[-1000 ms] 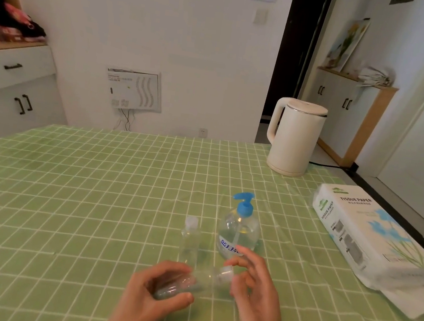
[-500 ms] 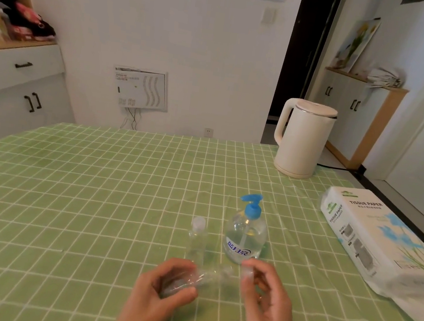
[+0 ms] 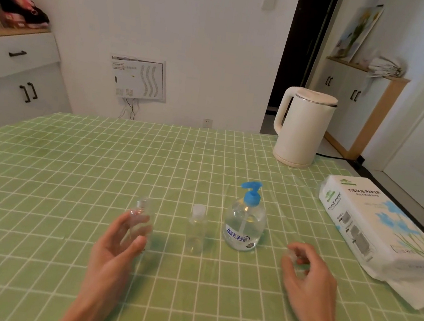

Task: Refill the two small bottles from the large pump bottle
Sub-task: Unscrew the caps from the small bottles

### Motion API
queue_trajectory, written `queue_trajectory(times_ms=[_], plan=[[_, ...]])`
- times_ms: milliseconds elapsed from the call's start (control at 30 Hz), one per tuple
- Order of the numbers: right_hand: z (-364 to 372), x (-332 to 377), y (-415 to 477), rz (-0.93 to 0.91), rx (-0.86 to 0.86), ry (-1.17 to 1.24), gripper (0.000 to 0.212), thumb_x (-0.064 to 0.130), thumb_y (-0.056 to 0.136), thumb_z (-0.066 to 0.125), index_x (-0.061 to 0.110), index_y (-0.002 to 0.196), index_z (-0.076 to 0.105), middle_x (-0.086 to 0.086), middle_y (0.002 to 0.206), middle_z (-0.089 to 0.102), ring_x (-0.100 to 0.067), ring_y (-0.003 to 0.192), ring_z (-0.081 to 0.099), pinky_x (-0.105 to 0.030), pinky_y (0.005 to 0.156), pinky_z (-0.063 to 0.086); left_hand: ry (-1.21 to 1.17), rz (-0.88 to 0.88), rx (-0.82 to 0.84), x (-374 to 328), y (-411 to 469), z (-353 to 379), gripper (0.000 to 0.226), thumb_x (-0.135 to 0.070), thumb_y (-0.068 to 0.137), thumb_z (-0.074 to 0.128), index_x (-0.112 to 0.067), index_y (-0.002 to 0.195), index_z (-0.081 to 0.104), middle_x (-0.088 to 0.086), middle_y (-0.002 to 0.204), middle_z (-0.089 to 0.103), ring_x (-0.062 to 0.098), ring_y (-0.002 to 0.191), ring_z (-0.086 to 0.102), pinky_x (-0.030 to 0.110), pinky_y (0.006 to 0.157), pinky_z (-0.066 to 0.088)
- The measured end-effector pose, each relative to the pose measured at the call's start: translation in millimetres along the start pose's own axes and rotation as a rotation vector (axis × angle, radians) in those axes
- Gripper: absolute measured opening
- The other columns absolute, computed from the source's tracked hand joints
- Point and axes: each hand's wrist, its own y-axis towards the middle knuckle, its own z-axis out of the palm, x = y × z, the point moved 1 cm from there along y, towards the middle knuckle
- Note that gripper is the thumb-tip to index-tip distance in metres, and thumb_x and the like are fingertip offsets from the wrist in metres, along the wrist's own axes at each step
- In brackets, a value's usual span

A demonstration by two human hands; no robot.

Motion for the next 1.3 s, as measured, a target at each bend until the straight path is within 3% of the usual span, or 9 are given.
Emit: queue_trajectory(times_ms=[133,367,600,700,800,967,1100,1200,1300], plan=[[-0.2,-7.3,1.9,0.057,-0.027,-0.129,0.018,0.016,0.089,0.086,0.025,0.094,0.071,0.0,0.1,0.077,-0.026,0.093,0.072,-0.042,0.083,0.059,0.216,0.014,-0.022,-7.0,6.8,-9.3,0.046,-0.013,0.078,0.074,-0.04,0.115,0.068,-0.008,0.132,0.072,0.014,0.121,0.071,0.053,0.109,0.05],[1.2,-6.2,1.4,0.109,-0.001,-0.182,0.021,0.023,0.089,0.087,0.026,0.102,0.071,0.003,0.109,0.076,-0.024,0.094,0.074,-0.044,0.085,0.063,0.435,-0.01,-0.023,-12.4,15.7,-16.4,0.047,-0.023,0.072,0.08,-0.042,0.11,0.062,-0.011,0.126,0.076,0.009,0.116,0.073,0.05,0.11,0.051],[-2.4,-2.4,-1.0,0.143,0.023,-0.127,0.042,0.024,0.084,0.092,0.022,0.118,0.068,-0.001,0.117,0.074,-0.023,0.104,0.069,-0.044,0.097,0.058,0.518,0.04,-0.05,-15.6,10.4,-7.8,0.077,-0.021,0.07,0.086,-0.024,0.138,0.05,-0.004,0.144,0.058,0.023,0.133,0.057,0.048,0.12,0.04],[-4.5,0.1,-2.6,0.133,-0.037,-0.056,0.042,0.029,0.085,0.09,0.026,0.119,0.066,0.001,0.119,0.069,-0.021,0.108,0.065,-0.042,0.093,0.053,0.602,0.359,-0.247,-24.8,-6.5,1.3,0.076,-0.028,0.079,0.09,-0.022,0.139,0.044,-0.005,0.142,0.052,0.018,0.129,0.054,0.028,0.107,0.045],[-4.1,3.4,-3.1,0.103,-0.11,0.01,0.037,0.026,0.087,0.087,0.024,0.119,0.067,0.003,0.118,0.066,-0.021,0.11,0.062,-0.046,0.095,0.052,0.603,0.649,-0.092,-28.2,-25.5,32.9,0.065,-0.031,0.079,0.077,-0.02,0.135,0.045,-0.012,0.137,0.055,0.007,0.123,0.057,0.016,0.093,0.049],[-5.0,4.0,-6.1,0.059,-0.148,0.085,0.029,0.022,0.089,0.085,0.021,0.114,0.07,-0.001,0.111,0.071,-0.024,0.103,0.066,-0.041,0.086,0.051,0.573,0.441,0.074,-3.5,-21.7,85.4,0.084,-0.026,0.082,0.086,-0.025,0.145,0.03,-0.013,0.155,0.035,0.003,0.142,0.042,0.015,0.109,0.043],[-5.5,2.3,-7.3,-0.02,-0.17,0.077,0.026,0.015,0.088,0.086,0.017,0.11,0.072,-0.001,0.102,0.071,-0.018,0.091,0.066,-0.025,0.072,0.045,0.571,0.259,0.083,14.2,-2.0,102.0,0.082,-0.021,0.09,0.082,-0.027,0.143,0.021,-0.017,0.142,0.034,-0.019,0.137,0.031,0.009,0.113,0.035],[-4.6,3.8,-7.7,-0.065,-0.179,0.095,0.025,0.007,0.087,0.086,0.012,0.107,0.072,-0.001,0.099,0.072,-0.008,0.093,0.065,-0.024,0.072,0.046,0.564,0.246,0.046,17.8,7.7,100.9,0.06,-0.013,0.095,0.075,-0.029,0.13,0.029,-0.018,0.131,0.046,-0.009,0.127,0.049,0.023,0.11,0.046],[-4.7,7.5,-10.3,-0.052,-0.181,0.179,0.024,0.004,0.09,0.084,0.021,0.1,0.071,0.004,0.09,0.073,-0.015,0.083,0.068,-0.03,0.066,0.051,0.588,0.275,0.052,13.9,7.6,90.0,0.053,-0.013,0.093,0.076,-0.034,0.123,0.039,-0.013,0.117,0.063,0.002,0.113,0.064,0.028,0.099,0.055]])
